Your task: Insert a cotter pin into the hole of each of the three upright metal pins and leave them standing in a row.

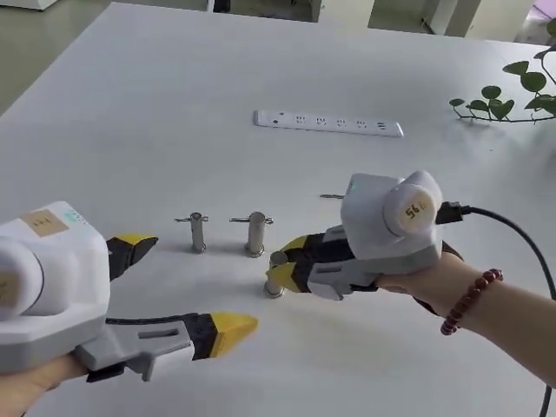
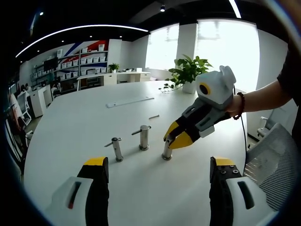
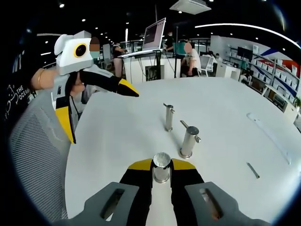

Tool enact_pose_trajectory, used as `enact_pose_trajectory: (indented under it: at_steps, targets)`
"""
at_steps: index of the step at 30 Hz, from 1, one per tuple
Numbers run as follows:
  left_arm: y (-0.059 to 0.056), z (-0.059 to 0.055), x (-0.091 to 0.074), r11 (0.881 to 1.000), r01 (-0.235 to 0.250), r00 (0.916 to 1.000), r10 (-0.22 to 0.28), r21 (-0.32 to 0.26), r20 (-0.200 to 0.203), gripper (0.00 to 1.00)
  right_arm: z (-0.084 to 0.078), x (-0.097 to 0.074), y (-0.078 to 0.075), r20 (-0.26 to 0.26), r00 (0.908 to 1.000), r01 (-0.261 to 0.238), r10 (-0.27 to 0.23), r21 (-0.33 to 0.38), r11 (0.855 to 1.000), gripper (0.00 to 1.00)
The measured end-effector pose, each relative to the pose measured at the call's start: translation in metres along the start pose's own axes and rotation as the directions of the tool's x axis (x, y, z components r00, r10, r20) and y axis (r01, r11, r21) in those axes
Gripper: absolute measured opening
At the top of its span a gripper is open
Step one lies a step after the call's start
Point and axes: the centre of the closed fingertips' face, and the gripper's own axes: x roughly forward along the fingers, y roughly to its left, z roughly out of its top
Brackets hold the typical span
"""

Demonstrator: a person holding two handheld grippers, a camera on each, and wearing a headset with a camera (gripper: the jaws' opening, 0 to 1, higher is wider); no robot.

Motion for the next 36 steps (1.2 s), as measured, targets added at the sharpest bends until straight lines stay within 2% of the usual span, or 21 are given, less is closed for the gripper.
enact_pose_trajectory:
  at_steps: [2,3,5,7,11,16,20,23,27,30,32,36]
  targets:
    - [-0.001,-0.001,0.000,1.000,0.003,1.0000,-0.003,-0.005,-0.001,0.89,0.000,0.001,0.001,0.003,1.0000,-0.006,0.006,-0.005,1.000,0.10]
    - [-0.001,-0.001,0.000,1.000,0.005,1.0000,-0.005,-0.008,0.000,0.89,-0.002,0.001,0.003,-0.007,0.9997,-0.023,0.023,0.014,1.000,0.13]
    - [-0.002,-0.001,0.001,1.000,0.007,1.0000,-0.007,-0.007,-0.002,0.89,0.000,0.003,0.003,0.006,0.9999,-0.014,0.014,0.006,1.000,0.19]
    - [-0.002,-0.002,0.001,1.000,0.006,0.9999,-0.006,0.000,-0.009,0.90,0.004,0.001,0.005,0.034,0.9991,-0.026,0.025,0.037,0.999,0.21]
    - [0.000,-0.003,0.000,1.000,0.001,1.0000,-0.001,-0.002,-0.007,0.90,0.005,-0.002,0.006,0.027,0.9988,-0.043,0.041,0.096,0.994,0.26]
    - [0.004,-0.004,-0.002,1.000,-0.013,0.9998,0.013,-0.011,-0.012,0.92,0.014,-0.014,0.000,0.060,0.9973,-0.050,0.042,0.137,0.989,0.30]
    - [0.007,0.000,-0.003,1.000,-0.020,0.9998,0.020,-0.017,0.005,0.93,0.019,-0.028,-0.011,0.066,0.9973,-0.043,0.033,0.162,0.986,0.34]
    - [0.008,0.002,-0.003,1.000,-0.024,0.9997,0.024,-0.015,0.009,0.93,0.012,-0.035,-0.020,0.008,0.9998,-0.017,0.016,0.154,0.988,0.35]
    - [0.009,0.001,-0.003,0.999,-0.030,0.9995,0.030,-0.012,0.005,0.93,0.012,-0.044,-0.033,0.008,1.0000,-0.007,0.006,0.160,0.987,0.35]
    - [0.011,0.002,-0.004,0.999,-0.043,0.9990,0.043,-0.002,0.010,0.91,0.008,-0.049,-0.052,-0.017,0.9989,0.045,-0.043,0.157,0.987,0.32]
    - [0.012,0.001,-0.004,0.999,-0.045,0.9990,0.045,-0.007,0.009,0.90,0.001,-0.051,-0.065,-0.054,0.9959,0.080,-0.073,0.127,0.989,0.30]
    - [0.016,-0.001,-0.003,0.999,-0.049,0.9988,0.049,-0.005,0.000,0.90,-0.008,-0.050,-0.083,-0.084,0.9925,0.099,-0.089,0.129,0.987,0.29]
